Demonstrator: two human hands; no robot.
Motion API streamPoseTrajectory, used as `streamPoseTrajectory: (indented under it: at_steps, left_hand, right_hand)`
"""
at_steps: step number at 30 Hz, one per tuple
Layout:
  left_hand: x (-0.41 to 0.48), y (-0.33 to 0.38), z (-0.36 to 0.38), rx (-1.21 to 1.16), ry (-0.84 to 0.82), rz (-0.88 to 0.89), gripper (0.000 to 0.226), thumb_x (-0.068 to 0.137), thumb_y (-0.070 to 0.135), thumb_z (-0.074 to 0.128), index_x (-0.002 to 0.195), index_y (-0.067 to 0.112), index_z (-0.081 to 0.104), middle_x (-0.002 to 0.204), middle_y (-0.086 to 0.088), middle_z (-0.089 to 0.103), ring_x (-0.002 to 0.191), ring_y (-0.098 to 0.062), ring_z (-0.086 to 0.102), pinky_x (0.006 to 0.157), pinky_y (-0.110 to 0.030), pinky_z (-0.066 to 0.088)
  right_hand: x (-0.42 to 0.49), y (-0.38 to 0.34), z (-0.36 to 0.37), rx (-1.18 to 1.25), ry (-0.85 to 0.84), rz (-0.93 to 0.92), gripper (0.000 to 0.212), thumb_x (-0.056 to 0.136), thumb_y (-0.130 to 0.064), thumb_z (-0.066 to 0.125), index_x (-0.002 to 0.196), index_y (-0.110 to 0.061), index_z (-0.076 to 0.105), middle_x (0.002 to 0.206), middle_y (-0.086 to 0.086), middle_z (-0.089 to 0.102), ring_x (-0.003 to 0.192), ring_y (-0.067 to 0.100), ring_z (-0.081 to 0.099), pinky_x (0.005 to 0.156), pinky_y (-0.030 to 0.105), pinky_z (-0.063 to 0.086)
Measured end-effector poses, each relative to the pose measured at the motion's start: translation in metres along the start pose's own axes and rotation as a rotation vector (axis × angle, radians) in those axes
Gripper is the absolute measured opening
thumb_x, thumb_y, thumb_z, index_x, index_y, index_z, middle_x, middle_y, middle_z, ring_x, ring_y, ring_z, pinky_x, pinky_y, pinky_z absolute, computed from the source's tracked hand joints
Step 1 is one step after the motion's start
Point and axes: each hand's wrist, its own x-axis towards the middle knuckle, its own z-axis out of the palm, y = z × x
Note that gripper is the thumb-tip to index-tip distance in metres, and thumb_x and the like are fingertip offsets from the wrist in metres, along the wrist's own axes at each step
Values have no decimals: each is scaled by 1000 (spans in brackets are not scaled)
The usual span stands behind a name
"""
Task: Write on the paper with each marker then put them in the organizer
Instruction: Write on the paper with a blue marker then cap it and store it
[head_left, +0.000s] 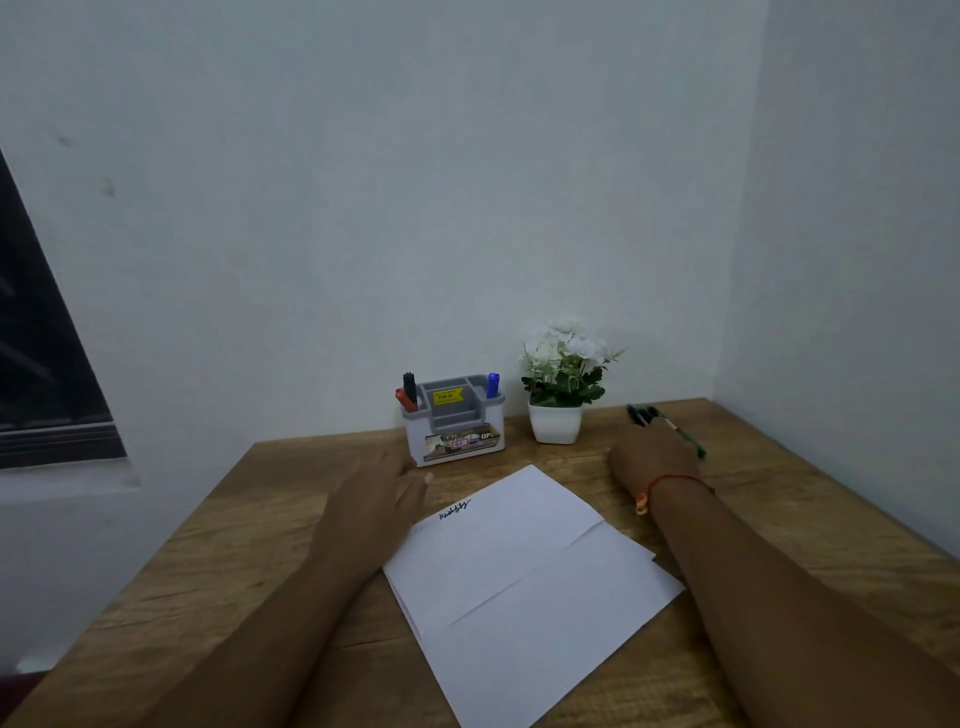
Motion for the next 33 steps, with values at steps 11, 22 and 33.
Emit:
streamPoseTrajectory:
  at_steps: [11,22,33]
  left_hand:
    - [-1,4,0,-35,34,19,26,95,44,50,107,24,62,101,8,62,91,-9,53,79,-31,46]
    - [-2,7,-1,-57,25,18,24,95,43,50,106,26,62,97,12,59,90,-7,52,78,-30,44]
    - [-3,10,-3,-131,33,12,25,95,43,51,109,25,63,103,11,63,94,-6,54,79,-28,44]
  right_hand:
    - [-1,-1,-8,-27,7,-111,30,98,-4,46,118,-4,69,123,12,68,110,25,66,91,34,54]
    - [-12,-9,-19,75,-126,-498,30,96,-17,64,123,-26,73,127,-1,68,113,17,61,95,23,47]
    - [-42,-31,-31,514,186,-636,16,96,-24,66,111,-21,67,97,-2,63,88,16,54,62,22,36]
